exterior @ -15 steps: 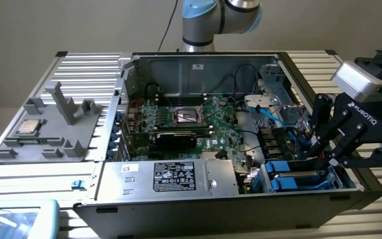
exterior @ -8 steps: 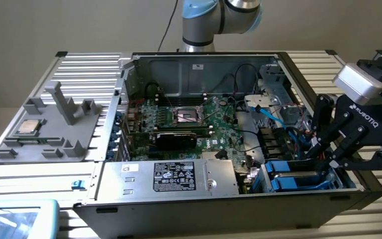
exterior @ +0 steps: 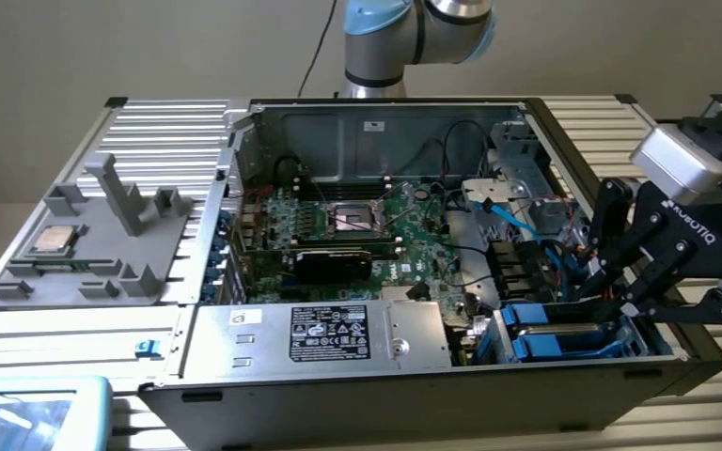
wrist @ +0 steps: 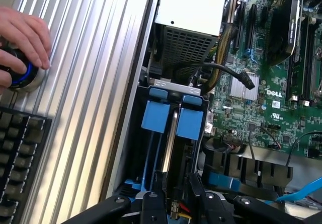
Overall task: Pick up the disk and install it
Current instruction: 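Insert the first disk wire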
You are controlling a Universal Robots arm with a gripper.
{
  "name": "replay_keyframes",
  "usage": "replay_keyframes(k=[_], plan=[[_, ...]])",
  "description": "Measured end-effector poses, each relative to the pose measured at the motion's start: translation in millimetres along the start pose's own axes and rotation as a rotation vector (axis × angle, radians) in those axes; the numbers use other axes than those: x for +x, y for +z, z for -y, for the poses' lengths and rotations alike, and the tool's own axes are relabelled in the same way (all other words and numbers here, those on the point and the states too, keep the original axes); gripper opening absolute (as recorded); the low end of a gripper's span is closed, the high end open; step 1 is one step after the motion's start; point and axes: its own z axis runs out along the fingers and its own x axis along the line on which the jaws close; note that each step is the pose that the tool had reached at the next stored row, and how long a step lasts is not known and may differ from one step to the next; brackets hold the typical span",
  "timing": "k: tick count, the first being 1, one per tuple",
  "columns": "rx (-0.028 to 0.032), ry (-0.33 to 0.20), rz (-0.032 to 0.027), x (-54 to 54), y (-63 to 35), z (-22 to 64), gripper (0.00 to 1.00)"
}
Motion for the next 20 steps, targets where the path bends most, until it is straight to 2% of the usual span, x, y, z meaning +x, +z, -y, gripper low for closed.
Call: replay_keyframes(k=[6, 12, 15, 17, 20], plan=[[0.0046, 0.009, 0.0234, 6.3, 0.2, -1.1, 0.31], [0.0078, 0.016, 0.0398, 9.0, 0.3, -1.6, 0.31], [0.0100, 0.019, 0.0518, 10.3, 0.3, -1.9, 0.31], [0.0109, 0.021, 0.0564, 12.0, 0.3, -2.2, 0.31], [0.0112, 0.024, 0.0572, 14.6, -0.9, -2.8, 0.31]])
